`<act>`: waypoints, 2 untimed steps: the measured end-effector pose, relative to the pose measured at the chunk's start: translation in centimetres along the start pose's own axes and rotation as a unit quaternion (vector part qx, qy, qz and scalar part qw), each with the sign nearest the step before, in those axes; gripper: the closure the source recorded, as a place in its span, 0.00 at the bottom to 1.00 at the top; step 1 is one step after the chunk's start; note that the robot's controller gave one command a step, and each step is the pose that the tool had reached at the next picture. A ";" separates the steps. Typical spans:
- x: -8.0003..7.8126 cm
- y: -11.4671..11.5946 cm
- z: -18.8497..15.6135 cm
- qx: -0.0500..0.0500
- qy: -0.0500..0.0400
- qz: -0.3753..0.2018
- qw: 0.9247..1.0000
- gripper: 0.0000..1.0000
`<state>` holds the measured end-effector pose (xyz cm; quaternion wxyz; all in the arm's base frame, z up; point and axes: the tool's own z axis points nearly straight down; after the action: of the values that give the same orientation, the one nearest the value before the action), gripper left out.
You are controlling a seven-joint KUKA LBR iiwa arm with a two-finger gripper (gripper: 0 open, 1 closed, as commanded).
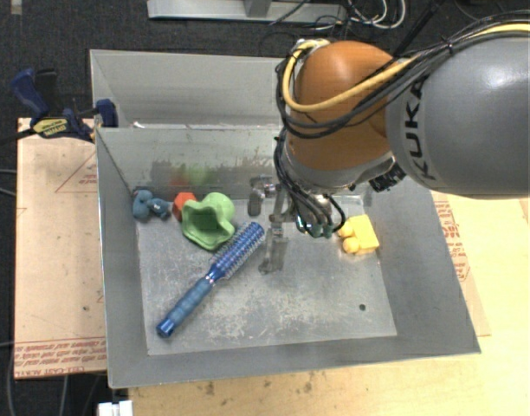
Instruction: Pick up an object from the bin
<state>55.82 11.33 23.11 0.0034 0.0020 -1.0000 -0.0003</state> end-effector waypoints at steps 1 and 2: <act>5.5 -6.2 8.4 0.001 0.002 -0.052 0.999 0.00; 3.0 1.5 12.6 -0.002 -0.004 -0.002 1.000 0.00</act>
Offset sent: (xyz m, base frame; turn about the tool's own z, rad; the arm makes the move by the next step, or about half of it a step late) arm -0.0529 -0.0595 -0.0790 -0.1100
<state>52.73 12.82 10.50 -0.0010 0.0040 -1.0000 -0.0020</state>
